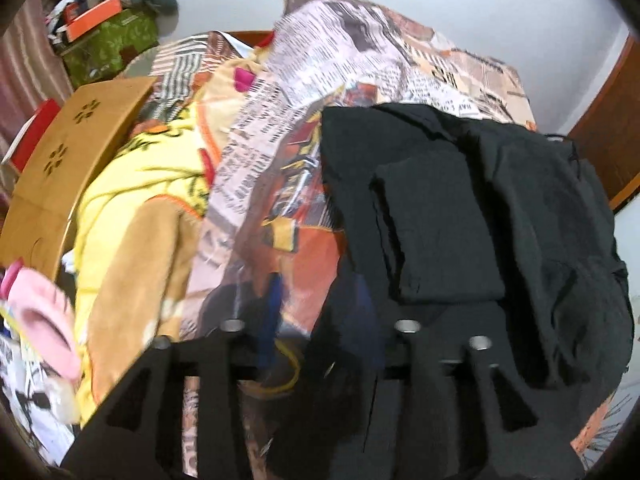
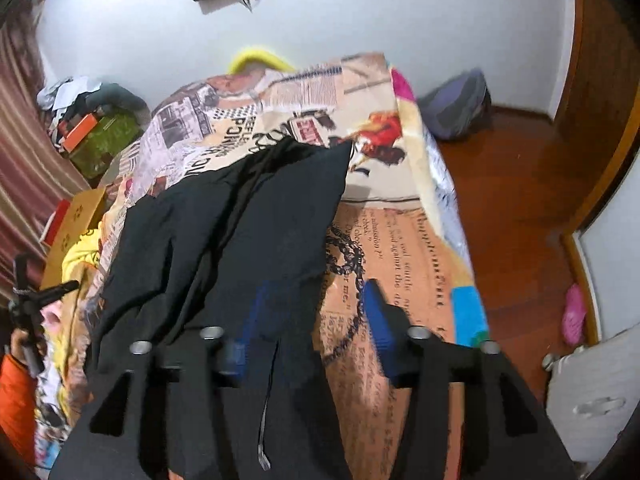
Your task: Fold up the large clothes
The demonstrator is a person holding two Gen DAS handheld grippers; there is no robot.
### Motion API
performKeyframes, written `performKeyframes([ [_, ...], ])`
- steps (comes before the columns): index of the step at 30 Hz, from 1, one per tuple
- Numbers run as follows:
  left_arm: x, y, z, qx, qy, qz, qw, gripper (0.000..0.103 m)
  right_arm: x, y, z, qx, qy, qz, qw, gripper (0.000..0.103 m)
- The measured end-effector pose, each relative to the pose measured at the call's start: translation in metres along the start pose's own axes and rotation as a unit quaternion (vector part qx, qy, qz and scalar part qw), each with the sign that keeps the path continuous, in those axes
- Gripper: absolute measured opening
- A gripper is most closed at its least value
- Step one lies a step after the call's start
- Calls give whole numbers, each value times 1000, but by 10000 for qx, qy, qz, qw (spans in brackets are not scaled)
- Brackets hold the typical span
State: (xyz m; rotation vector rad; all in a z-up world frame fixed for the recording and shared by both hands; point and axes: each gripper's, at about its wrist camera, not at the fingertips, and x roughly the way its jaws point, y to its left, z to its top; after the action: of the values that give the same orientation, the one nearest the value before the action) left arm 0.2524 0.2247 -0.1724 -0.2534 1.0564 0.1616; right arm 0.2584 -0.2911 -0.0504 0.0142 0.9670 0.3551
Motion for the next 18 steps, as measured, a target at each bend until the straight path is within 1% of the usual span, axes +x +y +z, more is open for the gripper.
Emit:
performKeyframes([
  [2, -7, 9, -10, -122, 8, -20, 9999, 51, -3, 1, -10, -34, 44, -17, 10000, 52],
  [3, -8, 14, -16, -208, 70, -38, 9998, 51, -2, 0, -16, -21, 97, -19, 9999, 52],
  [5, -4, 24, -30, -403, 262, -58, 9988, 53, -1, -1, -27, 28, 187, -97, 9998, 52],
  [8, 9, 41, -53, -702, 606, -35, 9957, 53, 7, -6, -46, 192, 359, -400, 9984, 52],
  [11, 25, 52, -80, -883, 957, -29, 9915, 53, 17, -13, -66, 419, 584, -365, 9967, 52],
  [14, 37, 56, -103, -1045, 1210, -203, 9869, 53, 28, -19, -84, 627, 813, -252, 9944, 52],
  [16, 41, 59, -114, -1248, 1210, -393, 9840, 54, 31, -19, -96, 698, 952, -210, 9928, 52],
  [18, 46, 60, -120, -1481, 1251, -556, 9795, 57, 33, -15, -104, 694, 1042, -195, 9919, 52],
])
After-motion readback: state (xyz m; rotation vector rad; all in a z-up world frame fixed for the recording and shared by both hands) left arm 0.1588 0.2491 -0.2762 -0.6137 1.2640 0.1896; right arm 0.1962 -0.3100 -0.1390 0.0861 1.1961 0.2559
